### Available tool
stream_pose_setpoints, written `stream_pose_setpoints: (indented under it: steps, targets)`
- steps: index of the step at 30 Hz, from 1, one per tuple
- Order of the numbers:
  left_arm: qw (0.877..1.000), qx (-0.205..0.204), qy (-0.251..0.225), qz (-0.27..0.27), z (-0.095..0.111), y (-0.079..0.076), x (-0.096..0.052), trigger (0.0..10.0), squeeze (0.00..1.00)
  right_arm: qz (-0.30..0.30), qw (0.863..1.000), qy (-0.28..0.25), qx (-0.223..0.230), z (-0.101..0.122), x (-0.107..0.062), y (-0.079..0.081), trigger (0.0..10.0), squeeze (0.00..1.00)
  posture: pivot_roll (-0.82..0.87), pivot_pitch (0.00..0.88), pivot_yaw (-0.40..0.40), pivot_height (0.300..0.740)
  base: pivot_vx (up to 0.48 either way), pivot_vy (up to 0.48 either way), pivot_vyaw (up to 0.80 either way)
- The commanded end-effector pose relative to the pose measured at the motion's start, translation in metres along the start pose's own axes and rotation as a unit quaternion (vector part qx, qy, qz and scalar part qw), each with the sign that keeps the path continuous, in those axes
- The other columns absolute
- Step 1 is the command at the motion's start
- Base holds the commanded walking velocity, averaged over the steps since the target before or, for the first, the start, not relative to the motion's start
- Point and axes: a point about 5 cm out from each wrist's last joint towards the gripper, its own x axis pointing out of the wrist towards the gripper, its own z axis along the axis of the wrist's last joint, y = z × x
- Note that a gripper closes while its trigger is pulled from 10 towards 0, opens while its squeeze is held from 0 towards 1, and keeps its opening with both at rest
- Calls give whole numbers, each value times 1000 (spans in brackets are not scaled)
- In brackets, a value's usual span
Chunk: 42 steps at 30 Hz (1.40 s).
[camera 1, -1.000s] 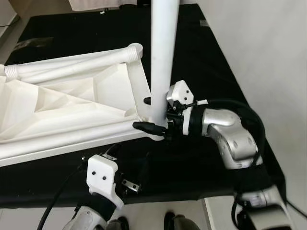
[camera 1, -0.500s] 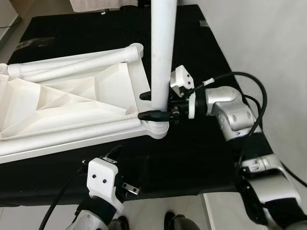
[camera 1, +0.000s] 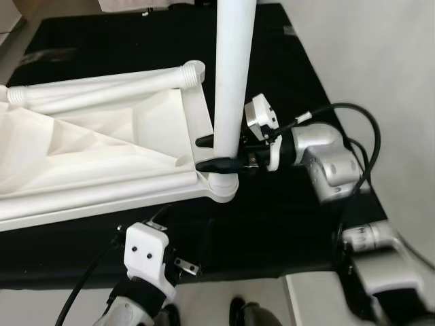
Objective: Building children table
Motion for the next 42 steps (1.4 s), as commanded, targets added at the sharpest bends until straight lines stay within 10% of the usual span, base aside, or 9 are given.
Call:
stream_pose_setpoints:
  steps: [1, 8, 9, 13, 14, 20, 23, 41, 42]
  targets:
    - [1000, 0, 9, 3, -1, 2, -4, 10000, 0, -144, 980, 135, 41, -45, -22, -1, 0, 0, -18, 306, -29, 740, 0, 0, 0]
    - [1000, -2, 11, -6, -4, 4, -1, 10000, 0, -106, 986, 127, 36, -45, -12, 7, 0, 0, -27, 277, -22, 740, 0, 0, 0]
    - [1000, -2, 11, -5, -5, 4, 0, 10000, 0, -99, 986, 125, 35, -44, -10, 8, 10000, 0, -27, 275, -24, 740, 0, 0, 0]
    - [1000, -2, 9, -2, -5, 5, 0, 10000, 0, -74, 989, 122, 32, -41, -8, 11, 10000, 0, -27, 272, -23, 740, 0, 0, 0]
    - [1000, -1, 9, -1, -5, 5, 0, 10000, 0, -12, 993, 104, 60, -35, -5, 21, 10000, 1000, -25, 268, -22, 740, 0, 0, 0]
    - [1000, -3, 10, -2, -6, 5, 1, 10000, 0, 129, 989, 23, 74, -9, -4, 37, 10000, 1000, -21, 263, -15, 740, 0, 0, 0]
    - [1000, -4, 11, -4, -6, 4, 1, 10000, 0, 222, 975, -1, 32, 3, -6, 27, 10000, 0, -11, 261, -6, 740, 0, 0, 0]
    - [1000, -10, 12, -6, -1, -2, -3, 10000, 0, 381, 924, 42, -18, 12, 5, -33, 10000, 0, 48, 310, -18, 740, 0, 0, 0]
    - [1000, -10, 12, -5, -1, -3, -4, 10000, 0, 386, 922, 41, -18, 12, 7, -36, 196, 0, 50, 314, -17, 740, 0, 0, 0]
